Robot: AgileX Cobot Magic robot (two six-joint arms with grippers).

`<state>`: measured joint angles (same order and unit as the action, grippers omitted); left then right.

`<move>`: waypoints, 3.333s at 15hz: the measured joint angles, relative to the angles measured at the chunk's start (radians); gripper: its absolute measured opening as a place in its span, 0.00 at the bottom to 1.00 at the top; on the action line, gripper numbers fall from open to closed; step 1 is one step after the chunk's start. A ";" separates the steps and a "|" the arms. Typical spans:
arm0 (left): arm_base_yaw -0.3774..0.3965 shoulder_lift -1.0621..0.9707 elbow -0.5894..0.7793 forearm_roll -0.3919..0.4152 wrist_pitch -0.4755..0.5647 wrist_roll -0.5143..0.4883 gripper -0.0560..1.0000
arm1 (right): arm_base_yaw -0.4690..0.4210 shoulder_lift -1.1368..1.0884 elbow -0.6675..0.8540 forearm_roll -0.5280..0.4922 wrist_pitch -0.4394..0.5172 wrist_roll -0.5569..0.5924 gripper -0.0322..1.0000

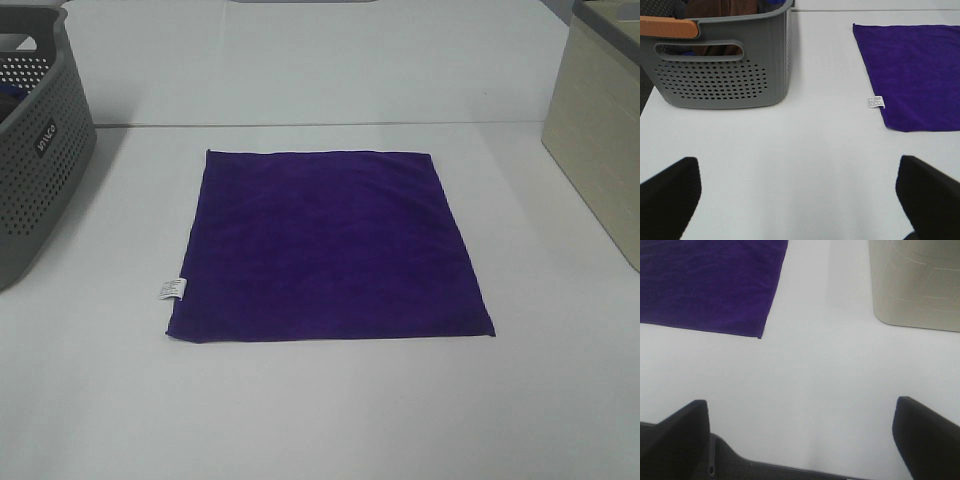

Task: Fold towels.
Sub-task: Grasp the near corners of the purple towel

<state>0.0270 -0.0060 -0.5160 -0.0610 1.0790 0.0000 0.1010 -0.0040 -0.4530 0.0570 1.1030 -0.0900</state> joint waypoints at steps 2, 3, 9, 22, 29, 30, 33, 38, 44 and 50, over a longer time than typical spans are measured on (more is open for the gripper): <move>0.000 0.000 0.000 0.000 0.000 0.000 0.99 | 0.000 0.000 0.000 0.000 0.000 0.000 0.96; 0.000 0.000 0.000 0.000 0.000 0.000 0.99 | 0.000 0.000 0.000 0.000 0.000 0.000 0.96; 0.000 0.000 0.000 0.000 0.000 0.000 0.99 | 0.000 0.000 0.000 0.000 0.000 0.000 0.96; 0.000 0.000 0.000 -0.004 0.000 0.000 0.99 | 0.000 0.000 0.000 0.000 0.000 0.000 0.96; 0.000 0.000 0.000 -0.004 0.000 0.000 0.99 | 0.000 0.000 0.000 0.000 0.000 0.000 0.96; 0.000 0.000 0.000 -0.004 0.000 0.000 0.99 | 0.000 0.000 0.000 0.000 0.000 0.000 0.96; 0.000 0.000 0.000 -0.004 0.000 0.000 0.99 | 0.000 0.000 0.000 0.000 0.000 0.000 0.96; 0.000 0.000 0.000 -0.004 0.000 0.000 0.99 | 0.000 0.000 0.000 0.000 0.000 0.000 0.96; 0.000 0.000 0.000 -0.004 0.000 0.000 0.99 | 0.000 0.000 0.000 0.001 0.000 0.000 0.96; 0.000 0.000 0.000 -0.004 0.000 0.000 0.99 | 0.000 0.000 0.000 -0.023 -0.001 0.000 0.96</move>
<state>0.0270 -0.0060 -0.5160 -0.0650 1.0790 0.0000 0.1010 -0.0040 -0.4530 0.0340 1.1020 -0.0900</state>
